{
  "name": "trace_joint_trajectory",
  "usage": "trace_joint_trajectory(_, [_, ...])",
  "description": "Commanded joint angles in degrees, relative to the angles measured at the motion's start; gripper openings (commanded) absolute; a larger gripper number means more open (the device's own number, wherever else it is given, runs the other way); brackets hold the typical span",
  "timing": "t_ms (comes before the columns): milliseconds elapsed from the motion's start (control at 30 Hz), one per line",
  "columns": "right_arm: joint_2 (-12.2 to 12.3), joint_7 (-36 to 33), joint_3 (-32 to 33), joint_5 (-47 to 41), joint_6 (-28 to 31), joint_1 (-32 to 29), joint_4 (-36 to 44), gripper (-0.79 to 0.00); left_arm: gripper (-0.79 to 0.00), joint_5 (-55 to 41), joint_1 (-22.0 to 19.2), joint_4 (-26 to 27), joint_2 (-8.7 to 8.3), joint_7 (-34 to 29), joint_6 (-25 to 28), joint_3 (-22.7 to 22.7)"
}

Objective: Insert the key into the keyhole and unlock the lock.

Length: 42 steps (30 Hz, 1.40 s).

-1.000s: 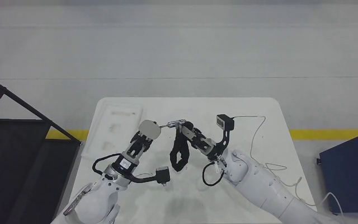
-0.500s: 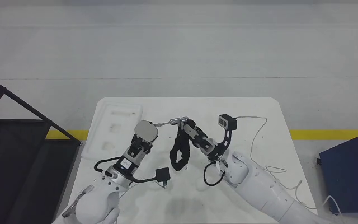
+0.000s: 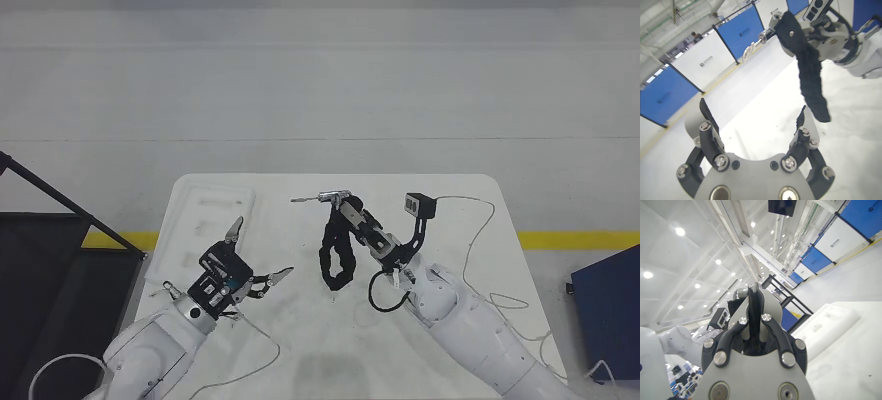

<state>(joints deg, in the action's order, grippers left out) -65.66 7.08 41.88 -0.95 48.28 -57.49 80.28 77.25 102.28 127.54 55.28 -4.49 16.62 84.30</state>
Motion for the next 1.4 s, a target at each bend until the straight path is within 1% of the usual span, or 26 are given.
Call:
trace_joint_trajectory(0, [-0.4,0.8,0.4,1.4,-1.3,-0.2,0.2,-0.785,0.000,-8.8,-0.1,-0.5,0.06,-0.4,2.9,0.9])
trace_joint_trajectory(100, [-1.1,1.1,0.2,1.8,-2.5,-0.2,0.2,-0.785,0.000,-14.7,-0.8,-1.4,0.25,-0.3,4.5,0.7])
trace_joint_trajectory(200, [-1.8,0.9,0.1,2.0,-3.1,0.1,-0.1,-0.785,0.000,-18.6,-2.7,-2.3,0.52,-0.6,6.2,-1.2])
trace_joint_trajectory(300, [-2.5,0.6,0.2,2.0,-3.4,0.4,-0.6,-0.785,0.000,-18.2,-6.3,-3.4,0.75,-3.9,7.8,-4.6])
trace_joint_trajectory(500, [-3.5,0.1,0.9,2.3,-3.3,0.4,-1.3,-0.785,0.000,-19.6,-14.8,-8.0,1.99,-7.0,7.0,-12.9])
trace_joint_trajectory(633, [-3.9,-0.4,1.9,2.7,-3.0,-0.1,-1.6,-0.785,0.000,-19.6,-18.0,-10.3,2.65,-8.2,7.3,-16.7])
trace_joint_trajectory(700, [-4.0,-0.7,2.4,2.9,-2.9,-0.5,-1.8,-0.785,0.000,-19.6,-18.4,-11.1,2.84,-8.3,7.2,-17.6])
trace_joint_trajectory(800, [-4.3,-1.3,2.8,3.3,-2.9,-0.9,-1.8,-0.785,-0.068,-19.6,-18.3,-11.8,2.96,-8.5,7.0,-17.9])
trace_joint_trajectory(933, [-4.7,-1.9,3.3,3.6,-3.0,-1.3,-1.8,-0.785,-0.065,-18.8,-17.4,-12.3,2.91,-9.2,6.8,-17.5])
trace_joint_trajectory(967, [-4.8,-2.1,3.5,3.7,-3.0,-1.4,-1.8,-0.785,-0.077,-18.6,-17.2,-12.3,2.87,-9.3,6.8,-17.2])
trace_joint_trajectory(1000, [-4.9,-2.2,3.6,3.7,-2.9,-1.5,-1.9,-0.785,-0.129,-18.6,-17.0,-12.3,2.86,-9.4,6.8,-17.0])
trace_joint_trajectory(1033, [-5.0,-2.4,3.8,3.8,-2.9,-1.6,-1.9,-0.785,-0.209,-18.5,-16.8,-12.2,2.84,-9.4,6.9,-16.8])
trace_joint_trajectory(1067, [-5.1,-2.5,4.0,3.9,-2.9,-1.6,-1.9,-0.785,-0.262,-18.5,-16.7,-12.2,2.82,-9.5,7.0,-16.7])
trace_joint_trajectory(1133, [-5.3,-2.7,4.3,4.1,-2.9,-1.8,-1.9,-0.785,-0.259,-18.2,-16.4,-12.2,2.76,-10.3,7.1,-16.3])
trace_joint_trajectory(1167, [-5.4,-2.8,4.5,4.2,-2.9,-1.9,-1.8,-0.785,-0.212,-17.8,-16.3,-12.3,2.74,-10.6,6.9,-16.1])
trace_joint_trajectory(1233, [-5.5,-3.0,4.9,4.5,-2.8,-2.2,-1.7,-0.785,-0.074,-16.0,-16.1,-12.4,2.66,-11.5,6.5,-15.7])
trace_joint_trajectory(1267, [-5.6,-3.1,5.1,4.6,-2.8,-2.3,-1.7,-0.785,-0.055,-15.7,-15.9,-12.5,2.67,-11.4,6.2,-15.6])
trace_joint_trajectory(1300, [-5.6,-3.3,5.2,4.7,-2.8,-2.4,-1.6,-0.785,-0.055,-15.1,-15.8,-12.7,2.66,-11.6,5.9,-15.5])
trace_joint_trajectory(1367, [-5.8,-3.4,5.6,4.9,-2.7,-2.7,-1.5,-0.785,-0.077,-13.3,-15.7,-12.8,2.62,-12.2,5.5,-15.4])
